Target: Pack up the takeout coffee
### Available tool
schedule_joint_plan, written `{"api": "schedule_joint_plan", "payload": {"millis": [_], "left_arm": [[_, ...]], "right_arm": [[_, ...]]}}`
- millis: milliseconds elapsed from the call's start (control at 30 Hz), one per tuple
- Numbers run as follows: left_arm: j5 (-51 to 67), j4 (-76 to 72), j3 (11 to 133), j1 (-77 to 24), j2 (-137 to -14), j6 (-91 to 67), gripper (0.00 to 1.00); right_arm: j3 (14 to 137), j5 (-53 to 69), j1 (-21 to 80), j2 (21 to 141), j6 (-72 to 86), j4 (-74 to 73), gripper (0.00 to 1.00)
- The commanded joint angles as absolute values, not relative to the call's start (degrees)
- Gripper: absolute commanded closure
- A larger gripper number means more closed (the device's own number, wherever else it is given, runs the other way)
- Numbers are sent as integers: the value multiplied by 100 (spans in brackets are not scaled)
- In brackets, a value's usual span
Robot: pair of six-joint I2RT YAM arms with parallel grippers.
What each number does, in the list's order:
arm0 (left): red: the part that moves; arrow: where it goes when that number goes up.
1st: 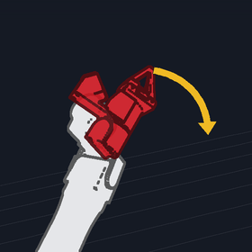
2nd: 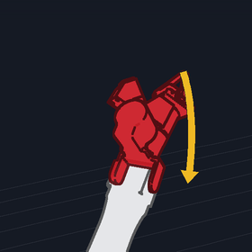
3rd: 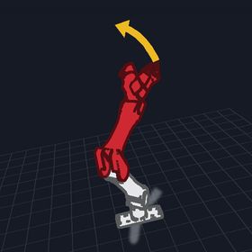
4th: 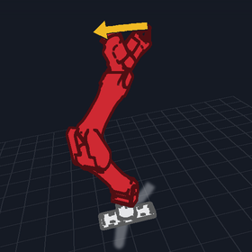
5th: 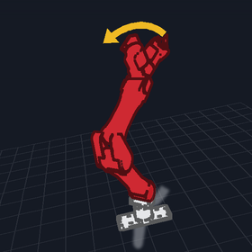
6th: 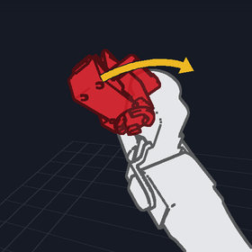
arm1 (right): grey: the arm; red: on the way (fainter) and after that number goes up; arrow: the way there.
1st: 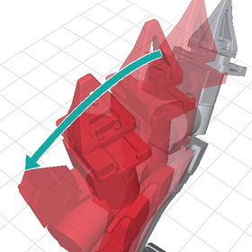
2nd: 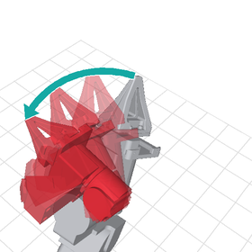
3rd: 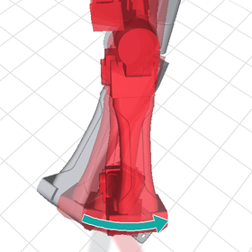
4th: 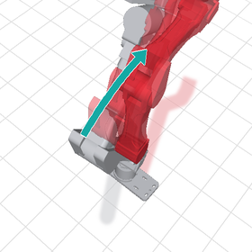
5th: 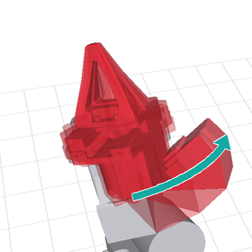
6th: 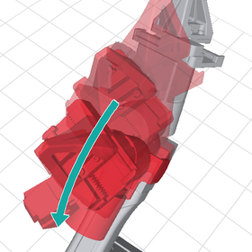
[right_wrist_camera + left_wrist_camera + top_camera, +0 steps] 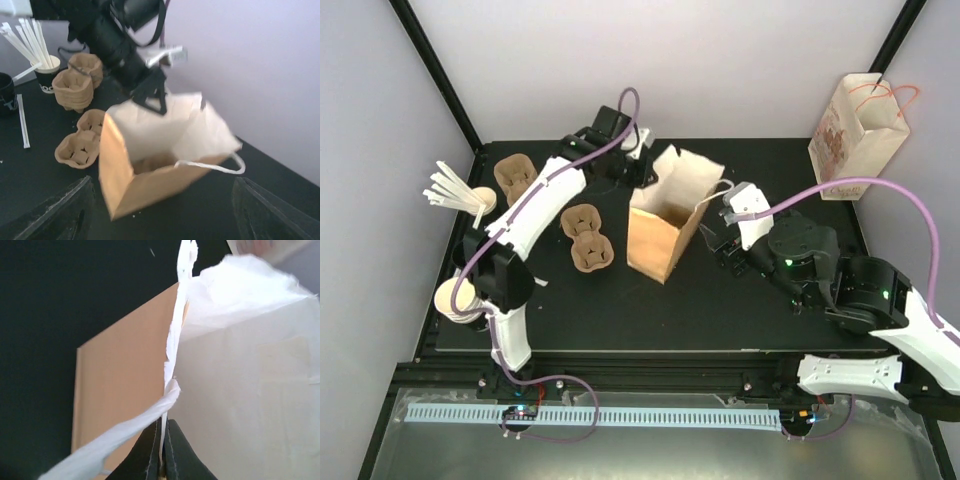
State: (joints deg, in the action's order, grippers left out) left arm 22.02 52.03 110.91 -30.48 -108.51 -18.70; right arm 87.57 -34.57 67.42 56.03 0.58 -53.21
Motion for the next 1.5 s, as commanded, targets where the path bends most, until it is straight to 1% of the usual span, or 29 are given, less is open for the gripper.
{"api": "schedule_joint_plan", "payload": {"millis": [0,100,200,233,267,333,367,467,600,733,833,933,1000,1100,1233,1300,1367,1467], "left_arm": [[1859,4541,11829,-2619,-11193,-2421,96],[1796,4207,12047,-2422,-11437,-2513,88],[1937,4063,12252,-2244,-11661,-2573,69],[1931,4092,12348,-2222,-11716,-2555,55],[1866,4175,12480,-2209,-11743,-2512,38],[1706,4446,12728,-2206,-11733,-2400,8],[1582,4560,12779,-2206,-11633,-2344,2],[1266,5020,12721,-2205,-11295,-2189,1],[1276,5443,12293,-2205,-10732,-2031,1],[2236,5121,11812,-2206,-10218,-2003,1],[3305,4325,11275,-2165,-9877,-2435,1],[3651,4197,11122,-2162,-9628,-2778,1],[3495,4508,11046,-2169,-9368,-2750,1],[2782,4559,10193,-2149,-8476,-2433,1],[1561,4177,8529,-2027,-7100,-2213,1],[1019,4124,7945,-1944,-6549,-2154,1],[572,4221,7792,-1917,-6137,-2036,1],[141,5056,8219,-1907,-5904,-1964,1]], "right_arm": [[8341,-3563,6732,5505,657,-5248,22],[8177,-3538,6727,5517,830,-5283,20],[8082,-3478,6729,5534,951,-5325,17],[8040,-3479,6730,5518,993,-5311,17],[7990,-3475,6732,5501,1022,-5290,16],[7889,-3470,6730,5458,1099,-5263,13],[7837,-3467,6724,5433,1139,-5248,11],[7680,-3536,6730,5410,1354,-5265,7],[7479,-3554,6726,5411,1645,-5287,6],[7197,-3623,6732,5300,1777,-5074,6],[6993,-3759,6722,5171,1899,-4841,6],[6800,-3765,6711,5078,2195,-4722,6],[6724,-3594,6693,5103,2505,-4875,7],[6504,-3188,6686,5192,3083,-5063,7],[5613,-2462,6684,5060,3018,-4114,7],[5541,-2321,6680,5182,2737,-3796,8],[5713,-2461,6667,5403,2812,-3666,11],[5876,-2264,6670,5569,2815,-3425,12]]}}
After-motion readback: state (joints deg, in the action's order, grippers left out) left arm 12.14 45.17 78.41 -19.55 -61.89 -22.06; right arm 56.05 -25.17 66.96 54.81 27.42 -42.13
